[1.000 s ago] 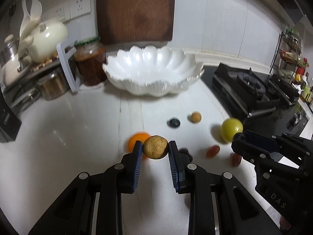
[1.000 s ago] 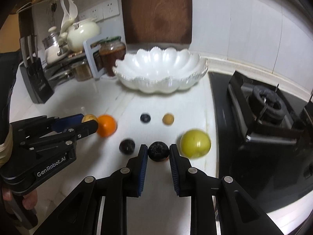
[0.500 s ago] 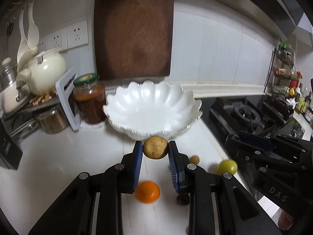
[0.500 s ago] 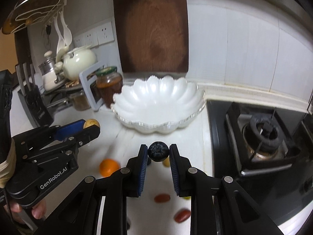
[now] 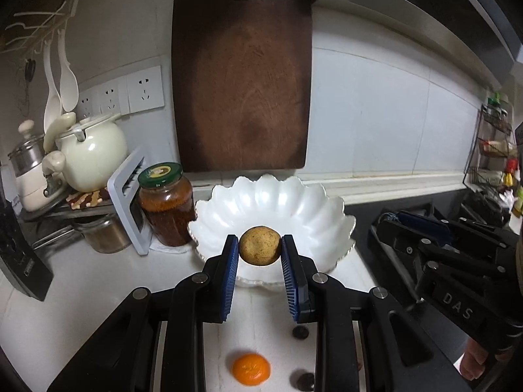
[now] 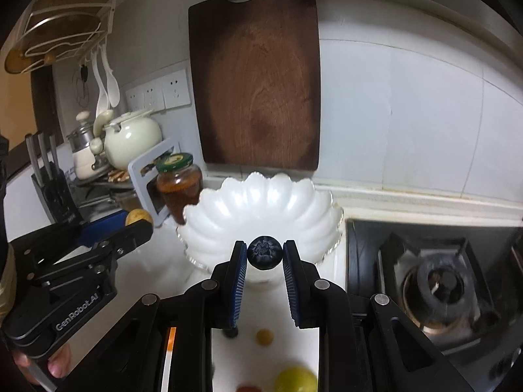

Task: Organize fruits
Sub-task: 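Carry the brown fruit with the left tool while the right tool carries the blueberry over the white bowl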

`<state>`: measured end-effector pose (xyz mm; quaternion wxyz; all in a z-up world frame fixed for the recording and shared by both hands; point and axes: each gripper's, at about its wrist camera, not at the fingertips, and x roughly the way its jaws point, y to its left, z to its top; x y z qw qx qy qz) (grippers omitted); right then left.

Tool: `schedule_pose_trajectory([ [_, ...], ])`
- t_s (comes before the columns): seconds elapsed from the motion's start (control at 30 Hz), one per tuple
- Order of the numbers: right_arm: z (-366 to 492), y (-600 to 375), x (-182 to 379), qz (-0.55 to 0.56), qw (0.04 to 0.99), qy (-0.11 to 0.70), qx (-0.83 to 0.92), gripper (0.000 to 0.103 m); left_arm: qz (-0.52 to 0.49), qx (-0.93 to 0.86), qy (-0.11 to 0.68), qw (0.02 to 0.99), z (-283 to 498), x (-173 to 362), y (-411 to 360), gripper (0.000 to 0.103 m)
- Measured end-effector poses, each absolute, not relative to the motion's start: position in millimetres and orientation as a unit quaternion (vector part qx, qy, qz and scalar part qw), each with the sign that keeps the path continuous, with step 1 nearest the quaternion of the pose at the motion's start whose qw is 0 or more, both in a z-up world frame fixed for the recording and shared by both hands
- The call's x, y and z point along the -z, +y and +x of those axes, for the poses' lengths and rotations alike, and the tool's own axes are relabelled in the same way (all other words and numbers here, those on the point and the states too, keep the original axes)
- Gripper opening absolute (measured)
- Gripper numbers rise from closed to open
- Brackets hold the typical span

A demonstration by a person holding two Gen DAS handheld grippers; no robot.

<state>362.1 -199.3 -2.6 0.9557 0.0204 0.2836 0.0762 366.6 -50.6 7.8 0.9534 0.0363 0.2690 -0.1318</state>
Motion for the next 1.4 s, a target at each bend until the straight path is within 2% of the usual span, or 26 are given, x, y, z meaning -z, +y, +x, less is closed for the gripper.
schedule_pose_trajectory([
  [0.27, 411.1, -214.6, -7.2, 0.018, 0.952, 0.291, -0.09, 0.024, 0.035, 0.106, 0.271, 0.956, 398.1, -23.1, -64.9, 0.027],
  [0.67, 486.6, -208.0, 3.8, 0.003, 0.933, 0.347, -0.096, 0.024, 0.028, 0.089, 0.332, 0.939, 468.1, -11.8, -70.8, 0.027],
  [1.1, 564.3, -200.9, 45.8, -0.003, 0.885, 0.453, -0.108, 0.024, 0.028, 0.073, 0.423, 0.903, 545.4, 25.9, -75.3, 0.027],
  [1.4, 588.4, -194.3, 70.3, -0.013, 0.858, 0.499, -0.118, 0.024, 0.024, 0.065, 0.472, 0.879, 579.9, 58.5, -76.7, 0.027],
])
